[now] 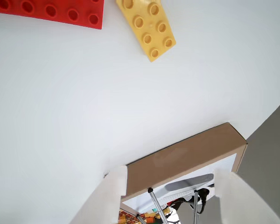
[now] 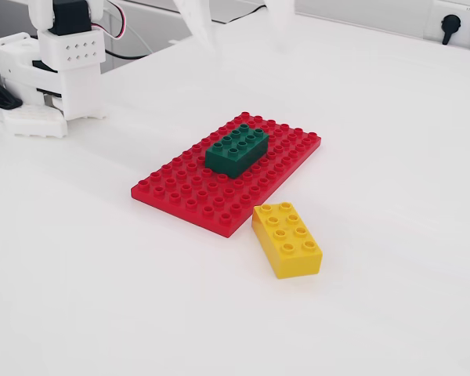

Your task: Put yellow lego brick onto the green one

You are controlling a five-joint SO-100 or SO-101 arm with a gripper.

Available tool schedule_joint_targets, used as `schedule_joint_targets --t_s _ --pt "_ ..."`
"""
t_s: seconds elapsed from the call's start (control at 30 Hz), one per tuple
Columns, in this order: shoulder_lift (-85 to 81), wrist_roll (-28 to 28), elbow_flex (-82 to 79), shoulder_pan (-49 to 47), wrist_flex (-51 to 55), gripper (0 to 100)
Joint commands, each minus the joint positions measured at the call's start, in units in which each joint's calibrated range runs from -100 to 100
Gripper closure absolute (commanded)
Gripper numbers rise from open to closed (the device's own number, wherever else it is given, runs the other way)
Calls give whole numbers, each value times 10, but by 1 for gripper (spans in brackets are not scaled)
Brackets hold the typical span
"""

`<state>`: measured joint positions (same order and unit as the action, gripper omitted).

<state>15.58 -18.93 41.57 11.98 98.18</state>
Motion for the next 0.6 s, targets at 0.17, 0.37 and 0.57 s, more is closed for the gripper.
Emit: schedule_joint_targets --t_s 0.17,0.37,0.57 --pt "36 -46 23 -17 -6 74" --pt "74 -65 22 -20 -30 74" --pt "139 -93 23 -23 -46 74"
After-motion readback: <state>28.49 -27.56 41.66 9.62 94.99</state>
